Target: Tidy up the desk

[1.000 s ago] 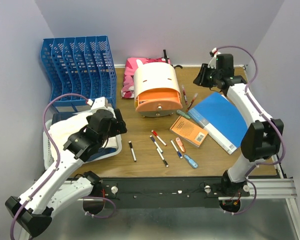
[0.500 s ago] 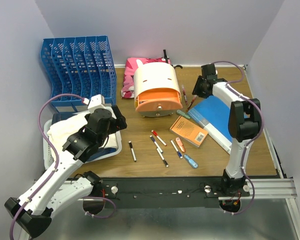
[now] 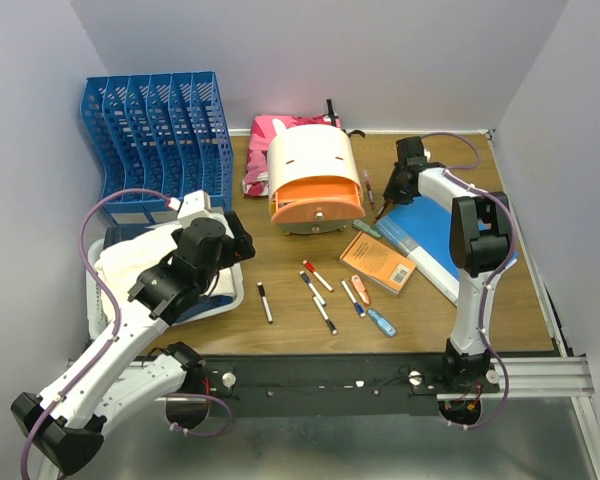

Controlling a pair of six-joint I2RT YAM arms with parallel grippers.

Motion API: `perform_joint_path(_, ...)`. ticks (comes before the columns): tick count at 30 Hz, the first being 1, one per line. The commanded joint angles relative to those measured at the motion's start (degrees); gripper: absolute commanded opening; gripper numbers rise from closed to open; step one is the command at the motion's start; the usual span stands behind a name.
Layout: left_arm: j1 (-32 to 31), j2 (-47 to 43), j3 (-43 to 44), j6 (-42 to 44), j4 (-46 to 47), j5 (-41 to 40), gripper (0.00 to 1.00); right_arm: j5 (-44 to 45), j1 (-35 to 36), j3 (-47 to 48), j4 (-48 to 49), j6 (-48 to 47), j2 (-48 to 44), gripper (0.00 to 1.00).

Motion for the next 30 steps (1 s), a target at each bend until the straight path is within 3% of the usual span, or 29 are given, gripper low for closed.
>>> perform_joint_path(1, 0.4, 0.1, -0.9, -0.9, 1.2, -1.1, 0.99, 2.2, 1.1, -0.9, 2.0, 0.9, 2.5, 0.33)
perform_joint_path(3, 0.4, 0.0, -1.0, -0.9, 1.2, -1.1, 0.99, 2.3, 1.1, -0.9, 2.2, 0.8, 2.8, 0.29)
perform_joint_path(5, 0.4, -0.1, -1.1, -1.1, 1.3, -0.8, 0.99, 2.6, 1.1, -0.7, 2.1, 0.8, 3.2, 0.16)
perform_joint_path(8, 0.4, -0.3, -1.2, -1.2, 1.5, -0.3, 0.99, 2.8, 1.1, 0.0, 2.2, 0.9, 3.2, 0.06)
perform_joint_path(12, 0.4, -0.6, -0.9, -0.9, 1.6, 0.9, 0.99, 2.4, 1.0, 1.1, 3.2, 0.7, 1.5, 0.03)
perform_joint_path(19, 0.4, -0.5, 0.6, 0.1, 2.6, 3.0, 0.99, 1.0, 0.2, 1.5, 8.4, -2.0, -9.6, 0.01)
perform_joint_path(25, 0.4, 0.0, 1.7, 1.4, 3.1, 4.1, 0.99, -3.5, -0.2, 7.5, 6.1, -8.6, -14.7, 0.01)
perform_joint_path(29, 0.5, 0.2, 2.4, 2.5, 4.1, 5.0, 0.99, -13.6, -0.2, 13.4, 2.8, -21.1, -17.4, 0.01)
perform_joint_path(30, 0.5, 0.4, 2.5, 2.7, 4.5, 5.2, 0.99, -21.1, -0.3, 14.6, 1.9, -24.1, -18.2, 0.01)
